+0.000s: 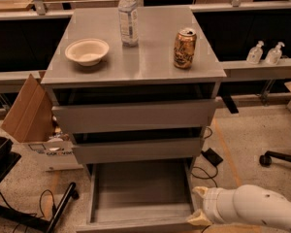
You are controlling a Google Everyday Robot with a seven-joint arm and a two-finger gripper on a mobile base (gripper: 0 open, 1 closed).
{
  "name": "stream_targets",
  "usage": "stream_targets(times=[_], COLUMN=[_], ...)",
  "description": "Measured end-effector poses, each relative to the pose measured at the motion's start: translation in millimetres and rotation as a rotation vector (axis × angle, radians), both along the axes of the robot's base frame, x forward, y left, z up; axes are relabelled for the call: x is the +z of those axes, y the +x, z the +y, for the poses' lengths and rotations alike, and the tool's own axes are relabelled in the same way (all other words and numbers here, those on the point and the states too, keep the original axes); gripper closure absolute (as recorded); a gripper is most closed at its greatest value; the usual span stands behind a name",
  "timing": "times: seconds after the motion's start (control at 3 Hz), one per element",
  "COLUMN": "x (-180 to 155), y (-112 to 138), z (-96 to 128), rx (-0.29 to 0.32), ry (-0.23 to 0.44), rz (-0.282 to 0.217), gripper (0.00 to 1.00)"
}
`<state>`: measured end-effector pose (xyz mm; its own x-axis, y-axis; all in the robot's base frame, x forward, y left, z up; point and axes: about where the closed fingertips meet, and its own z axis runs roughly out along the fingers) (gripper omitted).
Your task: Close bottom drawer
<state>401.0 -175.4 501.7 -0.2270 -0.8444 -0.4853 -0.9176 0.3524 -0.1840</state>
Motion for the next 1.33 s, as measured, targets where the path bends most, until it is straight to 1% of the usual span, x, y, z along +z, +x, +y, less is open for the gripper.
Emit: stream_targets(times=[0.33,0.67,1.0,1.33], x=[-47.9,-94.2,-148.8,-183.1], y=[15.2,22.8,14.0,-5.3], z=[4.5,-6.0,-3.1,18.4], rx=[-0.021,-0.075,-0.146,-0.157], ry=[0.074,0.167,0.282,0.337], rz=[-0.028,-0.036,0.015,0.075], gripper=[0.62,0.85,1.00,1.00])
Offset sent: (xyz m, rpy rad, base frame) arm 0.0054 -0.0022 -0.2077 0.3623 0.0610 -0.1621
